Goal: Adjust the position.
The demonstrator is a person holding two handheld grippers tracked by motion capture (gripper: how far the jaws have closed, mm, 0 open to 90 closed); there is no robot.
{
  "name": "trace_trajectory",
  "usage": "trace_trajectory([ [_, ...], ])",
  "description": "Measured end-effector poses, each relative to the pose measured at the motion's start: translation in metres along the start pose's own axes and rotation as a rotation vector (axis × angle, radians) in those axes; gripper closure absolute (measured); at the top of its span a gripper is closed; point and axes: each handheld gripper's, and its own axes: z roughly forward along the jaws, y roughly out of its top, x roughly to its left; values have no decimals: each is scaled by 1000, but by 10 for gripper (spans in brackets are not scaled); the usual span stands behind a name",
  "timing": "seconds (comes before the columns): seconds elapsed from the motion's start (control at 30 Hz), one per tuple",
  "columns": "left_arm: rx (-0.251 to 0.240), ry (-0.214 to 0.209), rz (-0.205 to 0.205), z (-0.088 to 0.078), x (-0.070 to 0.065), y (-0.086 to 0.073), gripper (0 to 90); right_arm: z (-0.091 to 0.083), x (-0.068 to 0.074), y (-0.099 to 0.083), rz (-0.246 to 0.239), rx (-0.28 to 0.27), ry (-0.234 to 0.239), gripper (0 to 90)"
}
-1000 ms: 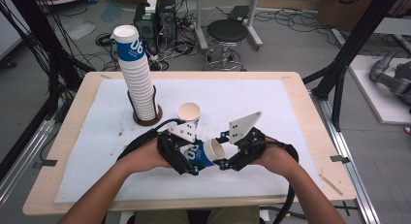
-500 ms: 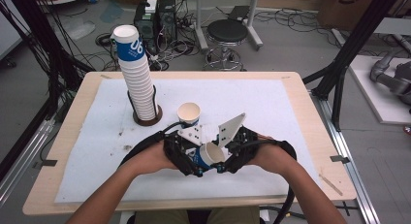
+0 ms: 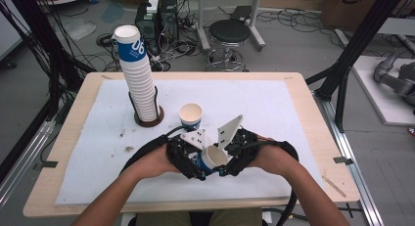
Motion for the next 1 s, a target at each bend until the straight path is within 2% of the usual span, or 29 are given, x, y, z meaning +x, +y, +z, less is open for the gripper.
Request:
trace_trajectory([
  [0.07,-45,3,-12,-1,0,-3,303,-1,-1,-2,21,-31,-3,263],
  [0.13,-92,-2,-17,-3,0,-7,298,-3,-2,-4,47,-88,-10,230],
  [0.2,-141,0,-32,-4,0,-14,291,-8,-3,-7,80,-159,-3,213],
  [0.27,-193,5,-47,-4,0,-19,277,-14,-5,-12,115,-259,2,207],
  [0.4,-275,30,-63,-7,1,-30,267,-26,-7,-22,164,-397,-15,207],
  [0.47,-319,46,-79,-7,0,-36,260,-31,-8,-28,199,-443,-32,207],
  [0.53,-355,62,-82,-8,0,-41,256,-34,-9,-36,226,-468,-52,207],
  [0.73,-411,102,-100,-6,0,-57,253,-34,-8,-66,315,-514,-109,207],
  [0.8,-427,129,-106,-5,0,-62,250,-34,-8,-77,349,-530,-127,207],
  [1.0,-514,210,-126,-6,3,-78,249,-32,-6,-107,419,-515,-220,207],
])
